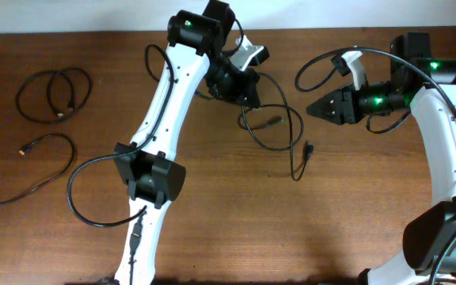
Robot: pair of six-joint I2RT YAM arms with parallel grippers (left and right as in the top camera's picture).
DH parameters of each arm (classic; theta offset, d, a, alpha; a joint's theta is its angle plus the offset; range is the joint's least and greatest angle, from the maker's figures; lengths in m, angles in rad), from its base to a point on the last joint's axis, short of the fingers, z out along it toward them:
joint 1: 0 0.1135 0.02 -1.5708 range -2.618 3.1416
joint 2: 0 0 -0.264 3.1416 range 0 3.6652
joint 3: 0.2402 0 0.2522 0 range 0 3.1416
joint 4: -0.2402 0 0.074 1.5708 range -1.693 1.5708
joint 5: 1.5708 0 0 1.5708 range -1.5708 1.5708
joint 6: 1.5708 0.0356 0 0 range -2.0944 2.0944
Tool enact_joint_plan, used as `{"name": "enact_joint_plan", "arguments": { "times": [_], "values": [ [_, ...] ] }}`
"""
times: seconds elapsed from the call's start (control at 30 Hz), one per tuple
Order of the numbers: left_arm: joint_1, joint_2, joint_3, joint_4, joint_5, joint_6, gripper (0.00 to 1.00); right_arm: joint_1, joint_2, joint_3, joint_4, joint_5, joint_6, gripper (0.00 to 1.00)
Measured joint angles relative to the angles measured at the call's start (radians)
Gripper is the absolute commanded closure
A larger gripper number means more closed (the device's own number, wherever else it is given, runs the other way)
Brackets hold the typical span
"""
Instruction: Untangle cables
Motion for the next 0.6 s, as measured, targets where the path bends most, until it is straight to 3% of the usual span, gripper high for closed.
{"name": "enact_joint_plan", "arguments": {
  "times": [0.17, 0.23, 0.3, 0.43, 0.6],
  "values": [
    [-0.015, 0.000, 0.000, 0.003, 0.041, 0.055, 1.00, 0.006, 0.000, 0.000, 0.011, 0.058, 0.001, 0.49],
    [-0.031, 0.000, 0.000, 0.009, 0.058, 0.066, 1.00, 0.023, 0.002, 0.000, 0.011, 0.102, 0.002, 0.58],
    [-0.042, 0.000, 0.000, 0.010, 0.066, 0.072, 1.00, 0.040, 0.014, 0.000, 0.011, 0.129, 0.006, 0.58],
    [-0.041, 0.000, 0.000, 0.010, 0.073, 0.073, 1.00, 0.064, 0.060, -0.007, 0.010, 0.168, 0.000, 0.96],
    [-0.041, 0.000, 0.000, 0.015, 0.073, 0.073, 1.00, 0.067, 0.078, -0.030, -0.020, 0.180, 0.001, 0.96]
  ]
}}
